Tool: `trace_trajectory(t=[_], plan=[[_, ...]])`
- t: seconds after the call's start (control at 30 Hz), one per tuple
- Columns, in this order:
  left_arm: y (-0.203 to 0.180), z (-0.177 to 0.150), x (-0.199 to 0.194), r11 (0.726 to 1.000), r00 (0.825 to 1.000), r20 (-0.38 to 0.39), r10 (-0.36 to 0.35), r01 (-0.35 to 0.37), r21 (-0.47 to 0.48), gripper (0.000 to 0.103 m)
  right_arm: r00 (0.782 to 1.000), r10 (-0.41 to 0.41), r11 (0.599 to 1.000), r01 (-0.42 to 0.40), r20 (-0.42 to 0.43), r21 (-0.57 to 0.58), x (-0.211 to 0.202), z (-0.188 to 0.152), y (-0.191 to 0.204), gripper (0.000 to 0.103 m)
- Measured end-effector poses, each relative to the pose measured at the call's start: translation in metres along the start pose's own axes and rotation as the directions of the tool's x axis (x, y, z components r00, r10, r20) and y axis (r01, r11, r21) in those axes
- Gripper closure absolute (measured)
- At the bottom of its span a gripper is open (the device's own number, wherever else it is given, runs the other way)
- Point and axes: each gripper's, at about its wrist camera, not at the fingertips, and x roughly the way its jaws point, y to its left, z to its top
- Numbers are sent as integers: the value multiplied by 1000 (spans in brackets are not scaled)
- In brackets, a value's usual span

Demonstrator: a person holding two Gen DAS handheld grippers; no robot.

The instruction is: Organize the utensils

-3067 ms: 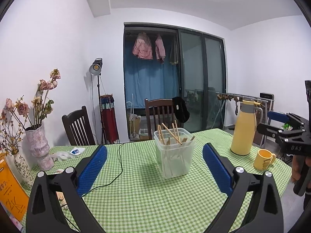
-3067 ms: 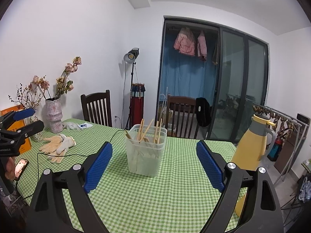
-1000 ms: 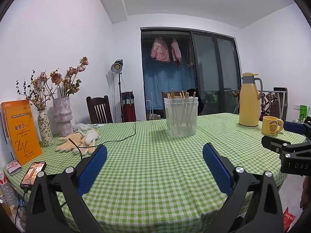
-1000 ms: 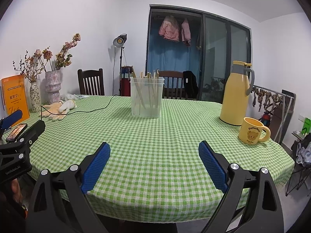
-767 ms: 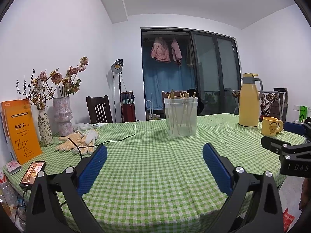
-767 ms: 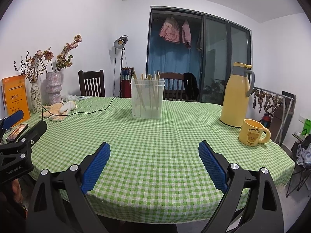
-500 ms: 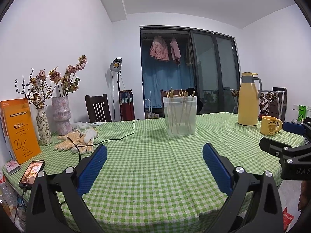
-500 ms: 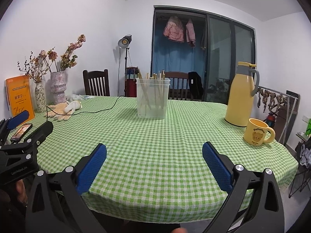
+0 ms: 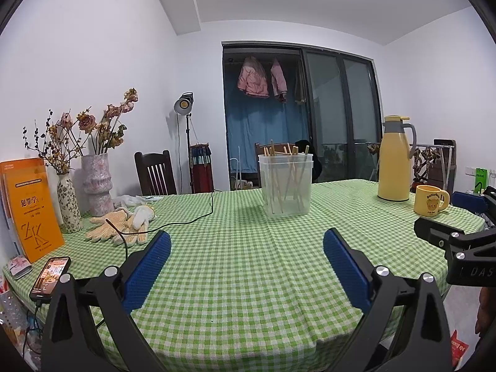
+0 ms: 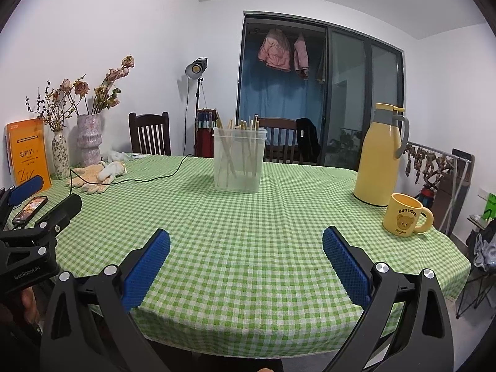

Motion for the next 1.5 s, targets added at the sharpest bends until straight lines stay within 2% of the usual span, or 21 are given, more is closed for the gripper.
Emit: trace_trajectory(t=[1.5], plan=[[-2,-1,-3,1000,1000,1,1,-1,3,7,1000,-2,1000,2,-28,16,3,1,-5,8]])
